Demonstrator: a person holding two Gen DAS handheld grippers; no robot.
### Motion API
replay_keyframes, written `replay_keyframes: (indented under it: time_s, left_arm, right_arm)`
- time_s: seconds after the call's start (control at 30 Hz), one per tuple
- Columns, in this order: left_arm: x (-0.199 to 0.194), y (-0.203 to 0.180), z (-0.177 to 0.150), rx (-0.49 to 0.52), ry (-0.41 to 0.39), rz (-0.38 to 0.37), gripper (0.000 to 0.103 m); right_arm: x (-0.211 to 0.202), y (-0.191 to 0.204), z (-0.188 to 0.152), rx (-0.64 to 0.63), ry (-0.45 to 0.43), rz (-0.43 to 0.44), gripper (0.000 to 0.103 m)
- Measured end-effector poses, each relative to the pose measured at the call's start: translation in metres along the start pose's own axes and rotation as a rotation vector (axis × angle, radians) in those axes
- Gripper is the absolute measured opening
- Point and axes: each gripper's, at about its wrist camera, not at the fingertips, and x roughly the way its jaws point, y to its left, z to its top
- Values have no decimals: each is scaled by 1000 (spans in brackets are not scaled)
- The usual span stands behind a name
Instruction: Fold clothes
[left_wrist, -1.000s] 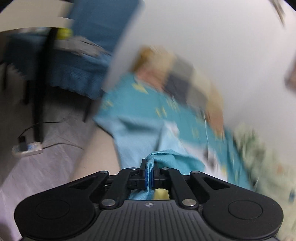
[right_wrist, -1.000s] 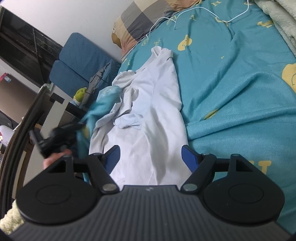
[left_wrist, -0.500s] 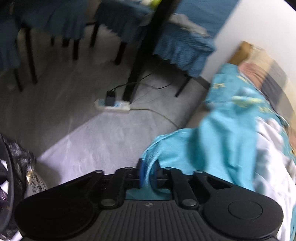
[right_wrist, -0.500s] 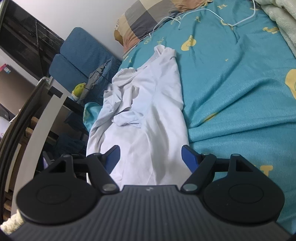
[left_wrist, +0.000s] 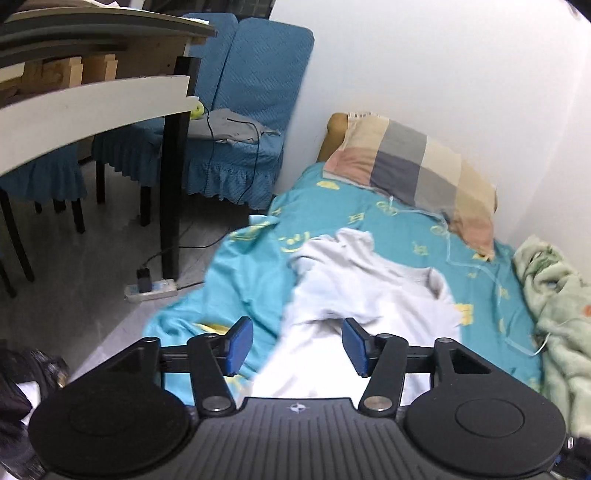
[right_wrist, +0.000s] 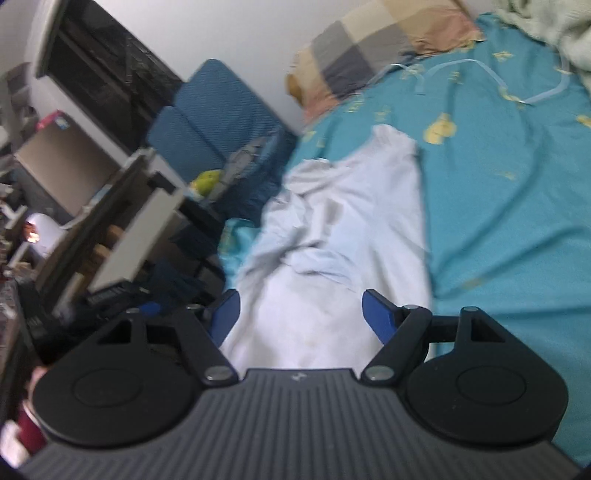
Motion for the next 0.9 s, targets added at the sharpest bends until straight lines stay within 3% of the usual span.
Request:
replay_keyframes:
  time_s: [0.2,0.43,0.57,0.7,0.77,0.8,0.83,0.9]
  left_arm:
    - [51,-26,-22,170,-6,37,58]
    - [117,10,-33,223,17,60,57]
    - [147,29,-45,183,91,-7,44]
    - [160,35,-55,189,99,-49,30]
    - [160,34,-57,191,97,-75,13]
    - [159,34,-57,184,94,-87,11]
    - [157,34,-57,185,88,-93,9]
    - [152,34,-57,185,72,-104,8]
  right_arm:
    - [64,42,59,-149,20,42,76]
    - [227,73,102,-364,109,-1,76]
    - [318,60,111,-402,185,-83,76]
    - [365,43,108,-412,205,-161,75]
    - [375,36,106,-393,207,-173,73]
    - [377,34,105,-385,204,-171,59]
    - [374,34,105,-386,183,-163,36]
    - [362,36,107,-356,139,-144,8]
